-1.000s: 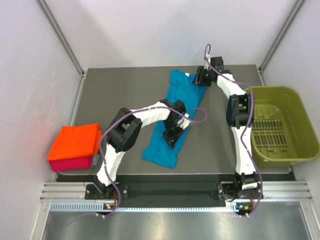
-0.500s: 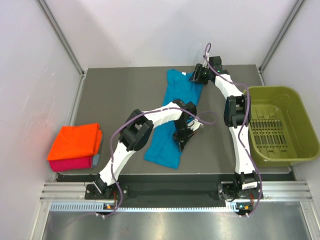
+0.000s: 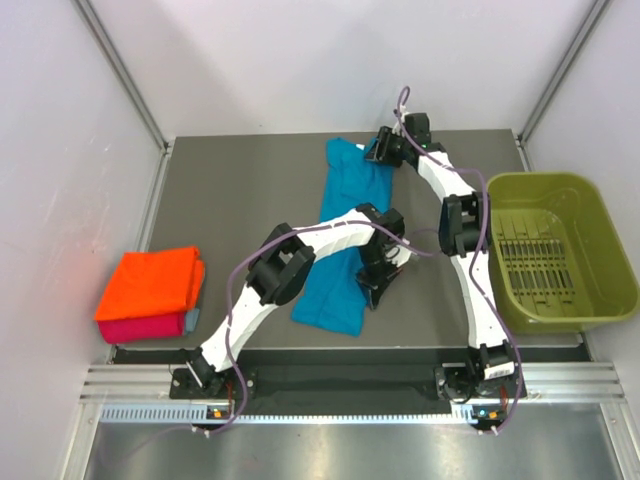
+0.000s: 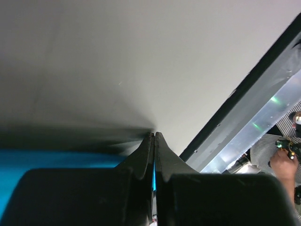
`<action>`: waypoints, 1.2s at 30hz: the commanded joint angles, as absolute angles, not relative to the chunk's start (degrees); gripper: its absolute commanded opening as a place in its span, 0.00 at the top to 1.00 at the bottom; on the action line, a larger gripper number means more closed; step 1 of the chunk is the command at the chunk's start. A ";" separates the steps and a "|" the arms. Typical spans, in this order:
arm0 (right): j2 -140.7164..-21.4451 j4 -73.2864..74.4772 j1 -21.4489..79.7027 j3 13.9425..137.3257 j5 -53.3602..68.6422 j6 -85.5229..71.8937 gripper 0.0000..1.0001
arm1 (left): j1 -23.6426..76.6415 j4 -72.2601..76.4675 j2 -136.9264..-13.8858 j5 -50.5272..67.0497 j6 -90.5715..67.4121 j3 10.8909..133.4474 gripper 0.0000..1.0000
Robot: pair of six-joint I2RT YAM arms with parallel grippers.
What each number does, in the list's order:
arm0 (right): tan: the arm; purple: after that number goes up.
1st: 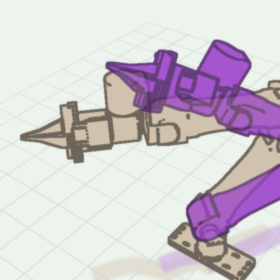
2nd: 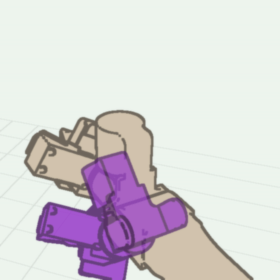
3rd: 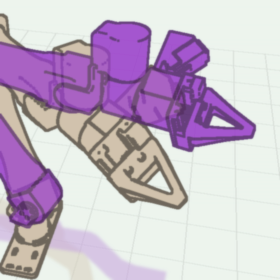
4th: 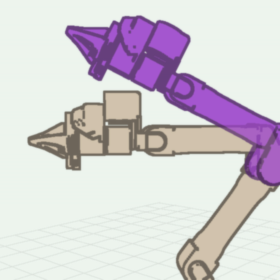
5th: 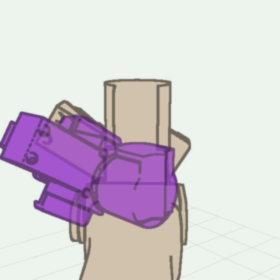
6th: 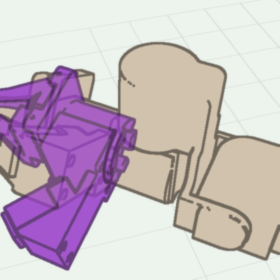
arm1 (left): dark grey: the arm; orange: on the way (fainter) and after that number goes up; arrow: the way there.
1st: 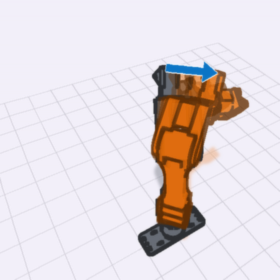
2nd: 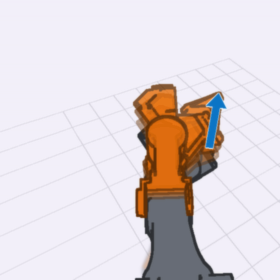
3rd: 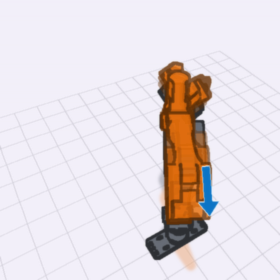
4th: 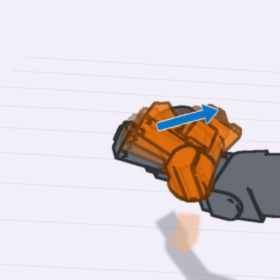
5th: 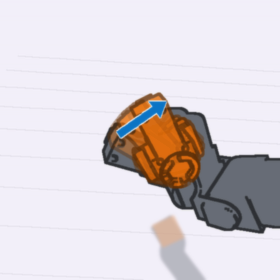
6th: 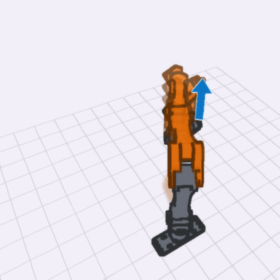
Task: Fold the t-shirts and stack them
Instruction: Fold the tshirt
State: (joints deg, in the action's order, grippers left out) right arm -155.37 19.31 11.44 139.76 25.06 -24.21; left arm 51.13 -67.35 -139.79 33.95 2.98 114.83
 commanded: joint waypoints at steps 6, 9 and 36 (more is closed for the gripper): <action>-155.31 18.01 12.57 141.59 25.22 -22.16 0.48 | 52.12 -62.22 -141.34 26.73 5.45 116.37 0.97; -151.80 18.72 10.91 139.84 25.14 -21.01 0.48 | 52.12 -63.89 -135.46 22.70 7.81 115.23 0.85; -150.64 20.57 9.32 137.37 23.82 -18.10 0.45 | 48.43 -60.38 -123.04 22.58 13.27 90.52 0.70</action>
